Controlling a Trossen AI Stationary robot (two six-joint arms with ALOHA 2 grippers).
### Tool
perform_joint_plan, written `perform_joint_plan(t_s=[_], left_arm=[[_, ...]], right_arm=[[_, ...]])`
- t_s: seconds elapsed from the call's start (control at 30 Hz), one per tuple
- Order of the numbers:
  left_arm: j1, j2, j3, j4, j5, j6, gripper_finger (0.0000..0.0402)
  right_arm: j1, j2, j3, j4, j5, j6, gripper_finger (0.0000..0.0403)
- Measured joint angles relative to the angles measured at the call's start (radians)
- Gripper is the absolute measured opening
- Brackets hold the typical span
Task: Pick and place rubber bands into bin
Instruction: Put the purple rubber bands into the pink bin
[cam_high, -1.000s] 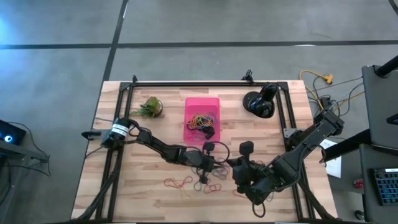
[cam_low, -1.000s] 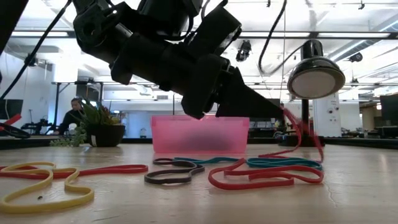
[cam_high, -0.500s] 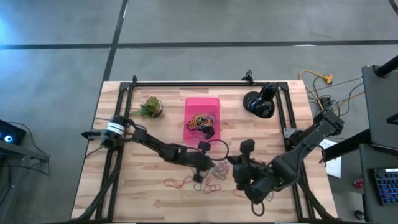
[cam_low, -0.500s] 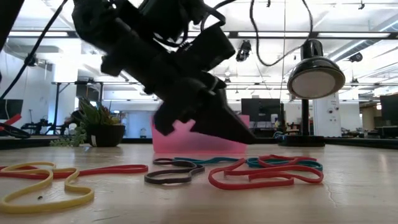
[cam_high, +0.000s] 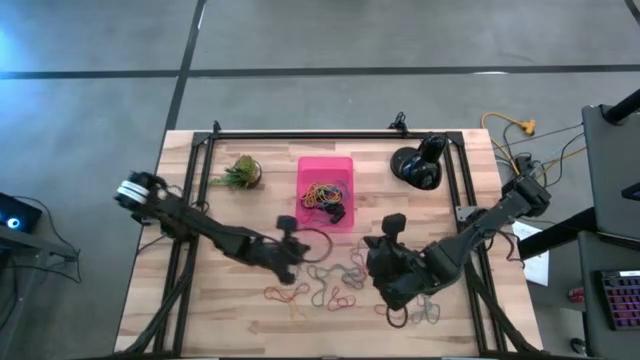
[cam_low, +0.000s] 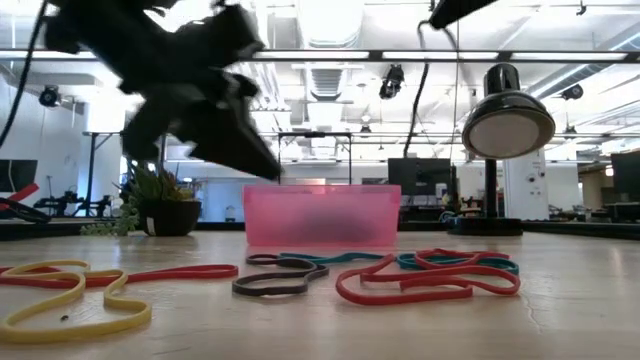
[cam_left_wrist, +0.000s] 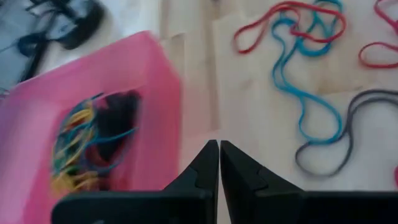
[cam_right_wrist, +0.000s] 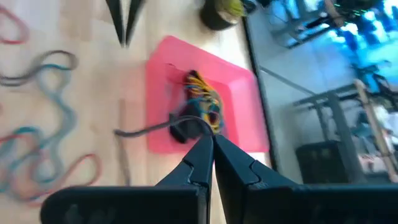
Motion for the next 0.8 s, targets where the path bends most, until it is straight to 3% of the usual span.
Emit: perform_joint_plan(t_s=[0.23, 0.37, 0.6, 0.8], left_arm=[[-0.032, -0.268, -0.182, 0.014, -0.022, -0.083, 0.0], [-0.045, -0.369, -0.266, 0.025, -0.022, -0.108, 0.0], [-0.052, -0.439, -0.343, 0.082, -0.02, -0.108, 0.0], [-0.052, -0.446, -0.356, 0.087, -0.018, -0.108, 0.0]], right_arm=[[-0.096, 0.0, -0.051, 0.096, 0.133, -0.114, 0.0008], [-0.177, 0.0, -0.071, 0.254, 0.135, -0.271, 0.0008], [-0.342, 0.0, -0.086, 0.527, -0.04, -0.486, 0.0008], [-0.489, 0.0, -0.12, 0.656, -0.243, -0.513, 0.0008]])
